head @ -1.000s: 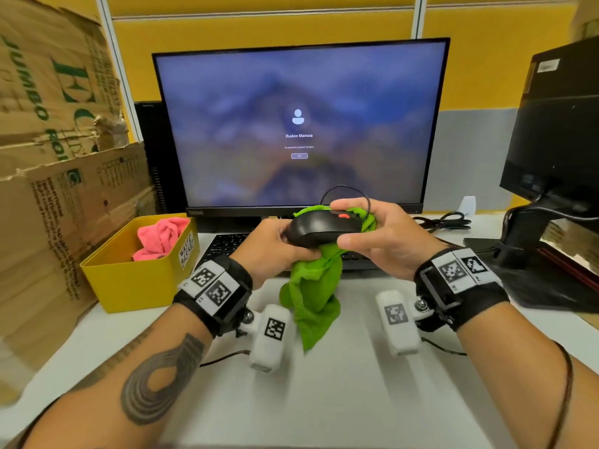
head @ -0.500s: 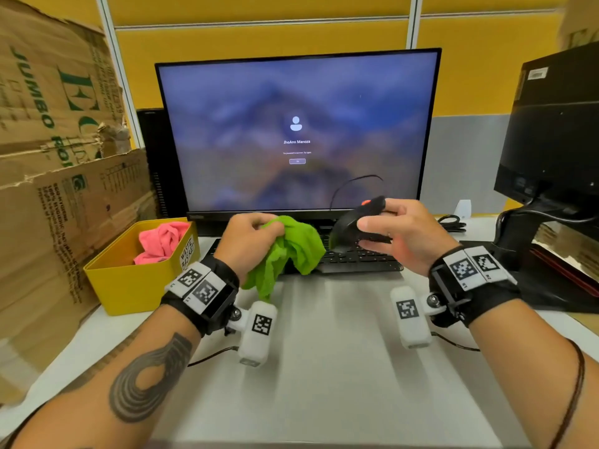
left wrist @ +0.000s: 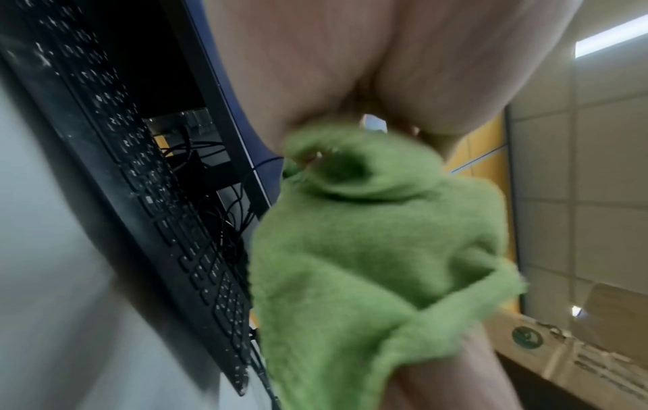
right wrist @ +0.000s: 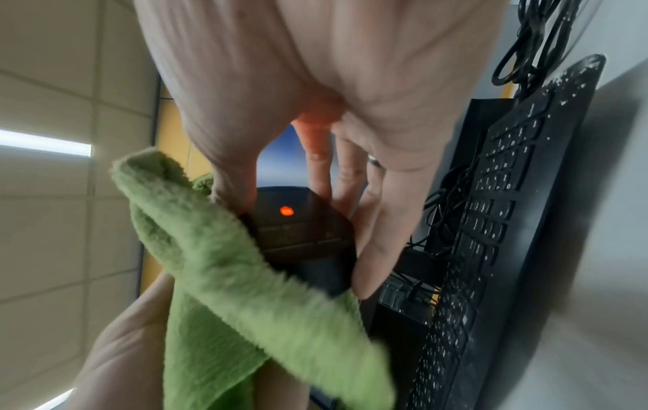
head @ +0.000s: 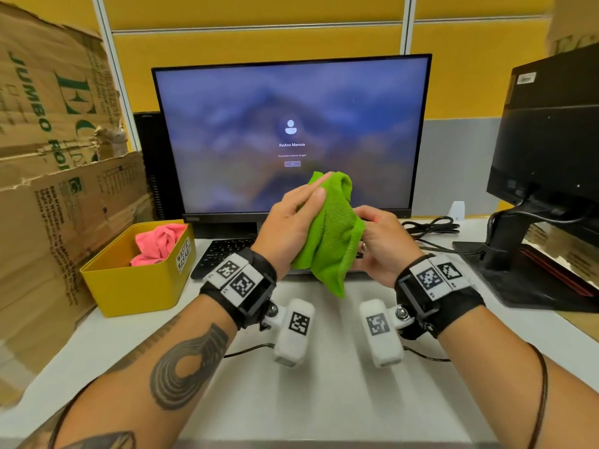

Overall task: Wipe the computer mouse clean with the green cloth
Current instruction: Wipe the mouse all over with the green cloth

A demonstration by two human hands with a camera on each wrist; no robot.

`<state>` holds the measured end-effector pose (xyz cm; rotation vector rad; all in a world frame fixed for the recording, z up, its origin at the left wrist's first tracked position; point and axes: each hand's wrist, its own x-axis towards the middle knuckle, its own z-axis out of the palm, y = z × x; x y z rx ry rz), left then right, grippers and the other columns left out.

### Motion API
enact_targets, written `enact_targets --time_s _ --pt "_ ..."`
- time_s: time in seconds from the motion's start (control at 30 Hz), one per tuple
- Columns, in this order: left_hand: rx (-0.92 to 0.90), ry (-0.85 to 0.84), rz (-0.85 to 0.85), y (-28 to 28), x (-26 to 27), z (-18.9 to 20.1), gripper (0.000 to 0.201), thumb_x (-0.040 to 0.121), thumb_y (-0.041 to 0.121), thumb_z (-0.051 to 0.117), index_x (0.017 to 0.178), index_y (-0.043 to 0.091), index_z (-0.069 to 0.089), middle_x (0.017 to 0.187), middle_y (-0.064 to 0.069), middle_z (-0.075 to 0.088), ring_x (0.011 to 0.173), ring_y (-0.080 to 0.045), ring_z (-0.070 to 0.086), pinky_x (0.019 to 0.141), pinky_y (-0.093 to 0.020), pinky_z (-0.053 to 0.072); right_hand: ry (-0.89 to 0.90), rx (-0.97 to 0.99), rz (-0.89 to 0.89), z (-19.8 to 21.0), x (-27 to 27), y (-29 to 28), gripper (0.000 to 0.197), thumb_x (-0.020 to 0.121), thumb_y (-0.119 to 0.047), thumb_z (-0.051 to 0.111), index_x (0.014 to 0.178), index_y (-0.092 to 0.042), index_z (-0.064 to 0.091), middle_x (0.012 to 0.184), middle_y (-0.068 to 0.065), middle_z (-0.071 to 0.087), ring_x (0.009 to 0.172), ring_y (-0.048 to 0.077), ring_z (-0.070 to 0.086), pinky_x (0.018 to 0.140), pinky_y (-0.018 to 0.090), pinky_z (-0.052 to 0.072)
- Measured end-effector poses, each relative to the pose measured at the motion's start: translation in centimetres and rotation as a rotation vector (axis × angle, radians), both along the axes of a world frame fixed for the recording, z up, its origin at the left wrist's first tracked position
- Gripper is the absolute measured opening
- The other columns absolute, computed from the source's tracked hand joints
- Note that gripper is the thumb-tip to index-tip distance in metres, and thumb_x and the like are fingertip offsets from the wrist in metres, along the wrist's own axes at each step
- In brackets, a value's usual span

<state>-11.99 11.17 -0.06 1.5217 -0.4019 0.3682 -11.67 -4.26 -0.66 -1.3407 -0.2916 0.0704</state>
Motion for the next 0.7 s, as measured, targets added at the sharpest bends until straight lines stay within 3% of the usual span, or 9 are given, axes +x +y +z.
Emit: enact_targets --time_s 0.07,0.13,0.2,0.27,0.33,0.4,0.5,0.6,0.7 --pt "0.003 -0.032 -0.025 -0.8 -0.1 -0.2 0.036 0.101 0.043 0.062 0.136 0.033 0.061 0.137 0.009 0.067 0.127 -0.006 0.062 0.113 -0.035 0.047 0.001 0.009 -0.009 -0.1 0.0 0.5 0.011 0.093 -0.006 0.065 0.104 -0.007 0.062 0.077 0.018 0.06 0.069 0.026 0.058 0.057 0.04 0.058" --pt "-0.015 -0.043 -0.014 -1.4 -0.2 -0.4 0.05 0.09 0.051 0.071 0.134 0.032 0.057 0.125 0.002 0.072 0.112 -0.013 0.069 0.103 -0.039 0.055 -0.017 0.01 -0.015 -0.2 0.1 0.8 0.021 0.093 -0.004 0.062 0.112 0.005 0.06 0.091 0.025 0.06 0.078 0.032 0.059 0.058 0.041 0.059" --pt "0.009 -0.055 0.069 -1.4 -0.3 -0.5 0.063 0.075 0.061 0.075 0.128 0.031 0.06 0.114 0.0 0.076 0.102 -0.015 0.073 0.097 -0.042 0.059 -0.031 0.013 0.023 -0.2 0.2 1.1 0.028 0.093 -0.004 0.061 0.117 0.009 0.06 0.097 0.029 0.058 0.086 0.037 0.058 0.067 0.047 0.06" --pt "0.108 -0.066 0.175 -0.9 -0.2 -0.7 0.062 0.072 0.069 0.072 0.121 0.032 0.066 0.105 0.005 0.078 0.098 -0.016 0.075 0.095 -0.045 0.059 -0.032 0.044 0.093 -0.3 0.1 1.1 0.031 0.091 -0.005 0.058 0.119 0.008 0.063 0.102 0.031 0.054 0.094 0.04 0.054 0.083 0.059 0.056" --pt "0.208 -0.072 0.295 -0.5 -0.2 -0.6 0.063 0.073 0.078 0.064 0.114 0.031 0.073 0.096 0.011 0.079 0.093 -0.013 0.075 0.093 -0.039 0.058 -0.03 0.081 0.174 -0.6 -0.2 0.9 0.035 0.087 0.0 0.056 0.119 0.008 0.065 0.108 0.03 0.057 0.1 0.04 0.056 0.092 0.062 0.052" --pt "0.243 -0.068 0.372 -0.2 -0.1 -0.4 0.056 0.078 0.076 0.062 0.105 0.029 0.076 0.089 0.012 0.078 0.088 -0.012 0.073 0.091 -0.036 0.057 -0.071 0.088 0.262 -0.8 -0.6 1.0 0.04 0.078 0.01 0.054 0.116 0.008 0.066 0.106 0.026 0.059 0.1 0.038 0.058 0.087 0.057 0.055" --pt "0.302 -0.083 0.473 0.0 -0.3 0.1 0.039 0.089 0.064 0.068 0.09 0.026 0.074 0.077 0.011 0.073 0.082 -0.017 0.07 0.081 -0.031 0.053 -0.151 0.062 0.245 -1.2 -0.9 1.6 0.041 0.081 0.02 0.056 0.119 0.006 0.064 0.102 0.021 0.065 0.098 0.035 0.064 0.082 0.047 0.061" --pt "0.241 -0.054 0.564 1.1 0.0 0.3 0.039 0.091 0.061 0.068 0.071 0.028 0.068 0.068 0.012 0.067 0.076 -0.019 0.065 0.072 -0.029 0.045 -0.27 -0.018 0.143 -1.1 -0.9 1.7 0.057 0.073 0.008 0.075 0.127 -0.006 0.065 0.11 0.016 0.071 0.103 0.036 0.071 0.095 0.051 0.058" --pt "0.081 -0.004 0.528 2.2 0.5 -0.4 0.042 0.086 0.066 0.067 0.067 0.029 0.073 0.067 0.008 0.072 0.07 -0.017 0.066 0.076 -0.038 0.056 -0.384 -0.228 0.022 -0.7 -0.9 1.7 0.063 0.065 -0.002 0.088 0.124 -0.012 0.068 0.112 0.015 0.074 0.104 0.038 0.073 0.096 0.056 0.056"
